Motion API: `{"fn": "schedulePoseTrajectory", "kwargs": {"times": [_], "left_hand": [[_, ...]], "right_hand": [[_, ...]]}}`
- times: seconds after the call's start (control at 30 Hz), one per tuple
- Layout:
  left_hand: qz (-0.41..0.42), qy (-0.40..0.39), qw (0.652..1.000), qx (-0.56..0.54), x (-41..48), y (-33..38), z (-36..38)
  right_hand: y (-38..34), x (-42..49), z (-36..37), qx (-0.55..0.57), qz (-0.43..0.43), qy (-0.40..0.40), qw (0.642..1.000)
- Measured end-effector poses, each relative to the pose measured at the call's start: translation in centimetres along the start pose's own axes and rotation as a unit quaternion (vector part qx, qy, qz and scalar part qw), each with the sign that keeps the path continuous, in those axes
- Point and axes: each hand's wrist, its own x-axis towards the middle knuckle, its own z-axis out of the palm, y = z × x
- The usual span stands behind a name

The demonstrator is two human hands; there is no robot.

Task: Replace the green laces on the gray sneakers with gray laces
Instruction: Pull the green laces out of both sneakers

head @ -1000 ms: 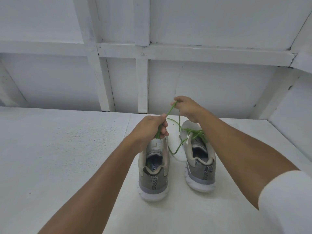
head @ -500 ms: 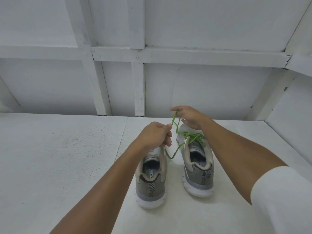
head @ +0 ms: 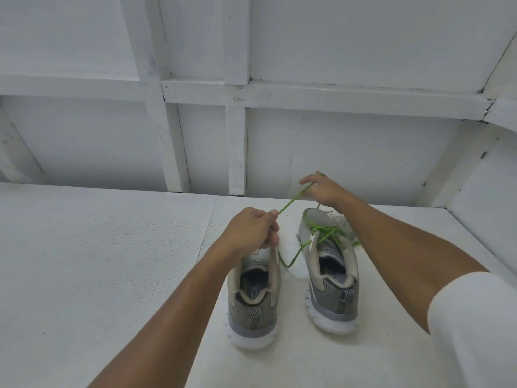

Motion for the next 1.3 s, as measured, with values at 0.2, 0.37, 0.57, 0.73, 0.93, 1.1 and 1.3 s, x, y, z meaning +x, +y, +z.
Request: {"fn": "schedulePoseTrajectory", "kwargs": {"times": [0.2,0.37,0.57,0.73,0.93,1.1,1.3], "left_hand": [[-0.009,-0.146,0.811,-0.566,-0.9,3.4,-0.4],[0.098,-0.149,0.712,-0.679,-1.5,7.8,-0.5],[0.203,0.078,0.813,-0.541,0.5,9.5,-1.3],[0.266,0.032,0.963,-0.012,0.8,6.6,1.1],[0.221,-0.190,0.956,0.025,-3.2,6.8,1.6],[0.191,-0.250,0.900,-0.302,-4.3,9.4,1.5],[0.301,-0.025,0.953,0.026,-3.3,7.9,1.6]], "right_hand": [[1.2,-2.6,-2.9,-0.158,-0.056,0.008,0.986],[-0.2,-7.8,-3.3,-0.336,-0.115,-0.004,0.935],[-3.6,-16.7,-4.6,-0.333,-0.256,0.012,0.907],[-7.1,-20.0,-7.4,-0.057,-0.300,0.019,0.952],[-5.7,-18.3,-9.0,0.037,-0.278,0.148,0.948],[-3.9,-19.3,-5.1,-0.002,-0.230,0.130,0.965],[-5.5,-23.3,-3.9,-0.154,-0.266,0.005,0.952]]}}
